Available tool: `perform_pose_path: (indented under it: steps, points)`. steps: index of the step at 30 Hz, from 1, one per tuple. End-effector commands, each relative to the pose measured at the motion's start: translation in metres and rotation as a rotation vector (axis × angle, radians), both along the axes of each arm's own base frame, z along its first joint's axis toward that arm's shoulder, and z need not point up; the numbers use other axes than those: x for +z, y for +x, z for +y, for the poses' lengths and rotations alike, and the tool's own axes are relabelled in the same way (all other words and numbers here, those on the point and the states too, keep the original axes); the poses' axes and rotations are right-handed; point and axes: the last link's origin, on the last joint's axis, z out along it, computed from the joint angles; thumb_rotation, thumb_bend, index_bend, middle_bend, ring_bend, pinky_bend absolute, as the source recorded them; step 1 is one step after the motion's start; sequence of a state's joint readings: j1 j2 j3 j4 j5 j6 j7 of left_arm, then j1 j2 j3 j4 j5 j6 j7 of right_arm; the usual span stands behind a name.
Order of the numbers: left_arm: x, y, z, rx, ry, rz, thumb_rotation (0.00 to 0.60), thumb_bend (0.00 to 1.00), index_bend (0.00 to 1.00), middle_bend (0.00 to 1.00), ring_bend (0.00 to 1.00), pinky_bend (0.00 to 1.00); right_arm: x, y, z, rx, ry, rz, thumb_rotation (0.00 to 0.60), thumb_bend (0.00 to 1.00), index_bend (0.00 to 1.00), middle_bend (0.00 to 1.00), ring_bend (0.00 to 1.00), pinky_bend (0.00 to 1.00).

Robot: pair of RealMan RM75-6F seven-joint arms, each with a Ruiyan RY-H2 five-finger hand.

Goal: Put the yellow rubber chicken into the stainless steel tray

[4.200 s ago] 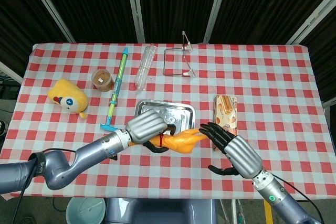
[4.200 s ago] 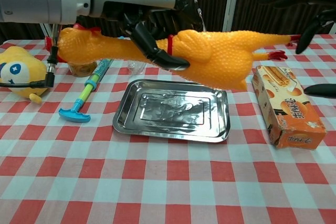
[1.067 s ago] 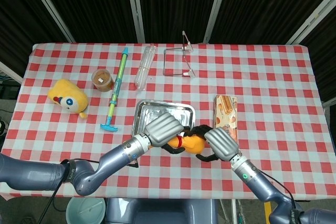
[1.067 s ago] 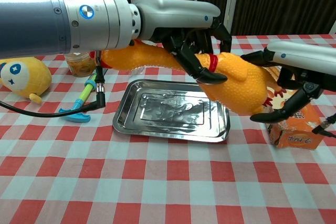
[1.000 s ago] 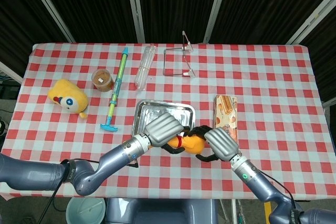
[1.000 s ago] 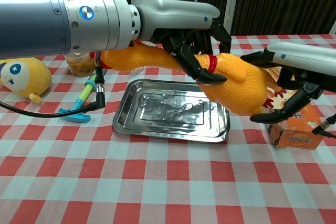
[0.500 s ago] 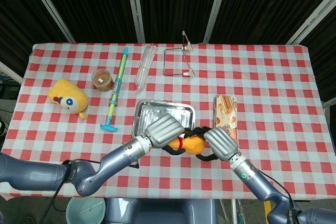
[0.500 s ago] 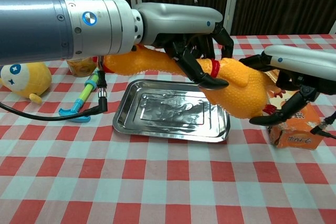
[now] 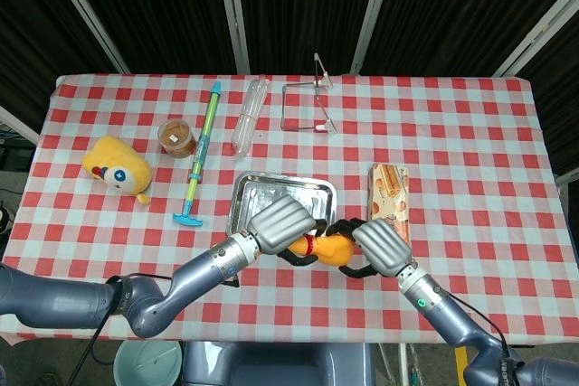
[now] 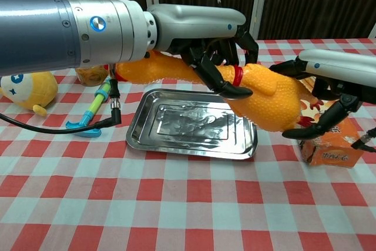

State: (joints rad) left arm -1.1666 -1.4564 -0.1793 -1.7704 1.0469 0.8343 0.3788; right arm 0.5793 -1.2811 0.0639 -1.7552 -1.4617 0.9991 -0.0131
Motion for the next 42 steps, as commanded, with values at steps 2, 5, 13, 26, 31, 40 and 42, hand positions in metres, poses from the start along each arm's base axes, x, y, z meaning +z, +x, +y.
perform_pose_path:
  steps: [2, 5, 13, 26, 31, 40, 42]
  points:
    - [-0.0004, 0.0000, 0.0014, 0.001, 0.004, 0.001, 0.600, 0.64, 0.58, 0.70, 0.65, 0.63, 0.0041, -0.0019, -0.0008, -0.011, 0.022, 0.028, 0.600, 0.18, 0.00, 0.16, 0.11, 0.27]
    - [-0.0016, -0.0003, 0.0016, 0.000, 0.005, 0.003, 0.600, 0.64, 0.58, 0.70, 0.65, 0.63, 0.0066, -0.0012, -0.0013, -0.018, 0.026, 0.033, 0.600, 0.17, 0.00, 0.11, 0.07, 0.25]
    - [-0.0040, 0.0019, 0.0010, -0.013, 0.014, 0.010, 0.600, 0.64, 0.58, 0.70, 0.65, 0.63, 0.0079, -0.0029, -0.0026, -0.021, 0.032, 0.073, 0.600, 0.17, 0.00, 0.08, 0.04, 0.22]
    - [-0.0067, 0.0052, -0.0018, -0.032, 0.034, 0.012, 0.600, 0.64, 0.58, 0.70, 0.65, 0.63, 0.0123, 0.0004, -0.0053, -0.030, -0.012, 0.024, 0.600, 0.57, 0.44, 0.41, 0.40, 0.48]
    - [-0.0061, 0.0047, -0.0032, -0.033, 0.036, 0.017, 0.600, 0.64, 0.58, 0.70, 0.65, 0.63, 0.0120, 0.0014, -0.0053, -0.023, -0.029, -0.014, 0.600, 0.95, 0.72, 0.60, 0.60, 0.69]
    - [-0.0071, 0.0035, -0.0048, -0.033, 0.035, 0.023, 0.600, 0.64, 0.58, 0.70, 0.65, 0.63, 0.0113, 0.0001, -0.0062, -0.002, -0.049, -0.027, 0.600, 1.00, 1.00, 0.82, 0.84, 0.90]
    - [-0.0072, 0.0031, -0.0050, -0.032, 0.034, 0.024, 0.600, 0.64, 0.58, 0.70, 0.65, 0.63, 0.0102, -0.0005, -0.0059, 0.002, -0.047, -0.023, 0.600, 1.00, 1.00, 0.84, 0.85, 0.91]
